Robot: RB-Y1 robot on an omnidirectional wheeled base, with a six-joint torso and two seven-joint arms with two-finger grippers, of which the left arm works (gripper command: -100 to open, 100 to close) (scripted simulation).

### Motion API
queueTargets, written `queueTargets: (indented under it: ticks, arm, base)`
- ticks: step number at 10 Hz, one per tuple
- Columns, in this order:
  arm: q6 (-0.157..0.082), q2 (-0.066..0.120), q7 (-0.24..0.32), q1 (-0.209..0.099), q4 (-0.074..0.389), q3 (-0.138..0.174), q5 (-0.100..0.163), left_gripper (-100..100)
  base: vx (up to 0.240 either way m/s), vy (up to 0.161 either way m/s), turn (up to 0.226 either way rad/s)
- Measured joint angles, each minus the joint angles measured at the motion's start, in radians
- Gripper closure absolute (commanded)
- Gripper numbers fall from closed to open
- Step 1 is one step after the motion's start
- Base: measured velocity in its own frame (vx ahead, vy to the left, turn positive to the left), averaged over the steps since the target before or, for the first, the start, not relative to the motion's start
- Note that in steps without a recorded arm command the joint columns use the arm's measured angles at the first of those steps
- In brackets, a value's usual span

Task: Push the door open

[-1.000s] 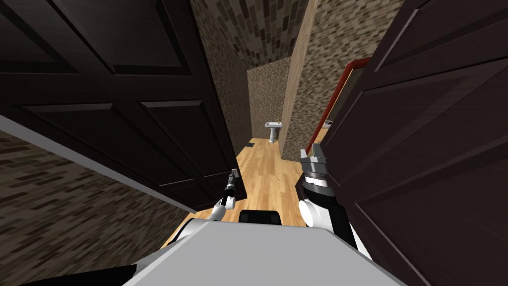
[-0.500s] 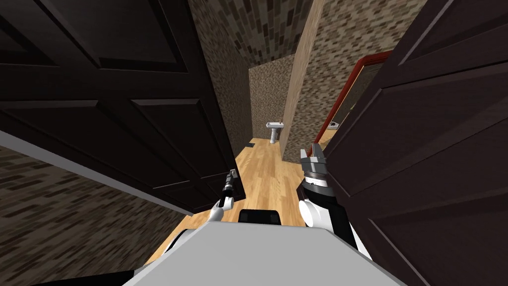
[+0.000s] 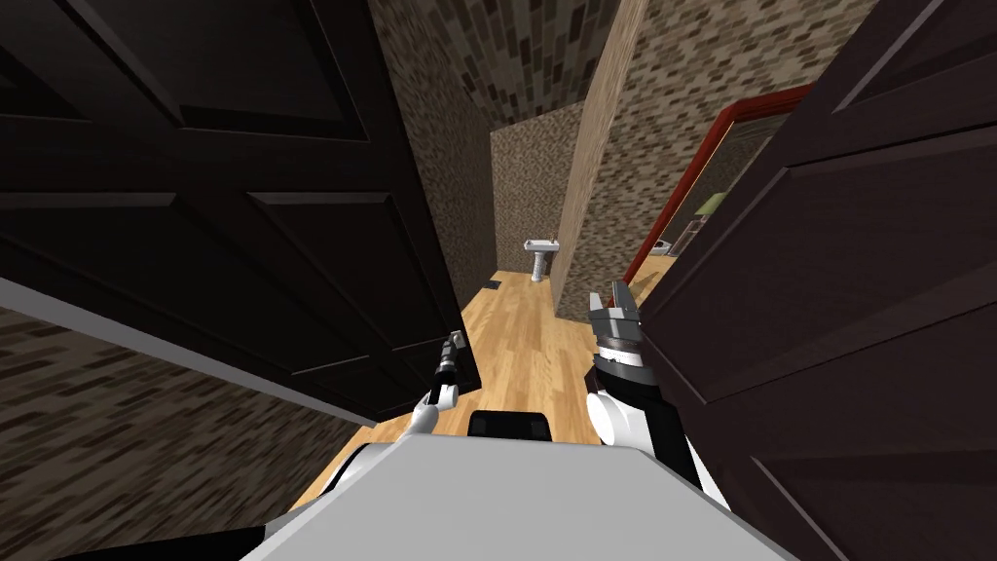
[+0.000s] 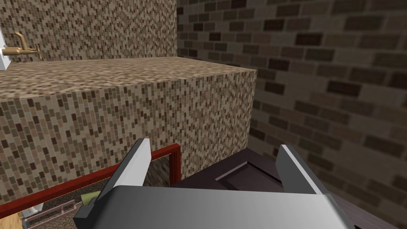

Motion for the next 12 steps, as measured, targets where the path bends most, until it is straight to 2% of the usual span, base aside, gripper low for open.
queueTargets:
  ticks: [1, 2, 3, 4, 5, 6, 12]
  arm:
    - [-0.006, 0.004, -0.002, -0.009, 0.027, 0.006, 0.004, 100]
    - [-0.025, 0.013, 0.004, -0.024, 0.068, 0.017, 0.011, 100]
    - [-0.032, 0.017, 0.004, -0.029, 0.077, 0.026, 0.016, 100]
    - [-0.024, 0.017, 0.000, -0.019, 0.051, 0.029, 0.018, 100]
    - [-0.023, 0.021, -0.001, -0.020, 0.056, 0.039, 0.024, 100]
    - [-0.018, 0.022, -0.004, -0.015, 0.044, 0.048, 0.029, -100]
    - [-0.012, 0.009, -0.010, -0.021, 0.037, 0.046, 0.029, -100]
  base:
    - [0.168, -0.085, 0.056]
    - [0.132, -0.061, 0.048]
    - [0.055, -0.002, 0.010]
    - [0.155, -0.027, 0.042]
    - [0.183, -0.045, 0.061]
    - [-0.078, -0.083, 0.068]
    - [-0.201, -0.116, 0.031]
